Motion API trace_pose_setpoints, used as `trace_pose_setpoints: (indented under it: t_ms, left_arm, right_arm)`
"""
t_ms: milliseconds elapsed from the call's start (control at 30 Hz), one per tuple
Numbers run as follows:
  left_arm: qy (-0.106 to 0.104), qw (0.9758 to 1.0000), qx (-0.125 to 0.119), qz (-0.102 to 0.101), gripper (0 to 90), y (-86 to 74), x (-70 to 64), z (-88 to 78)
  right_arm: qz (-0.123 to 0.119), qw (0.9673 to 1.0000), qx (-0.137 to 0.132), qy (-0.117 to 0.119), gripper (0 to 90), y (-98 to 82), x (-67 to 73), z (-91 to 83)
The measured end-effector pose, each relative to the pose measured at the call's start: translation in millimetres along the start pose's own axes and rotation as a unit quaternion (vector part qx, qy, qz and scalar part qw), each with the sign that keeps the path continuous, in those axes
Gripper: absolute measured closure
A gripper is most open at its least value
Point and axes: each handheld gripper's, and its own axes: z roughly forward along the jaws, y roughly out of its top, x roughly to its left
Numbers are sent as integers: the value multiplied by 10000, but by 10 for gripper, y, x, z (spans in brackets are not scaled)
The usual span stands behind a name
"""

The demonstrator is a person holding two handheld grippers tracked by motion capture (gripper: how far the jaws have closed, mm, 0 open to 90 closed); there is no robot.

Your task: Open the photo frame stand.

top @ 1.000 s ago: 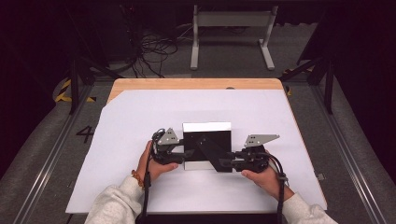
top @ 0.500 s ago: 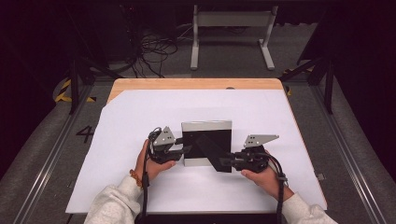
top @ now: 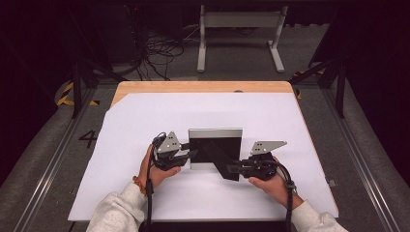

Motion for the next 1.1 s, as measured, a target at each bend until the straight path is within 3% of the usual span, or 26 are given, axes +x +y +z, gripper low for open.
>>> trace_pose_setpoints:
  t_ms: [233,1100]
  left_arm:
    - [78,9999,-56,123,716,11,-14,-27]
    - [202,9993,-77,300,747,29,-39,-56]
  right_arm:
    - [-130,9996,67,-230,790,1,34,17]
    - [-404,9974,127,-578,781,4,39,52]
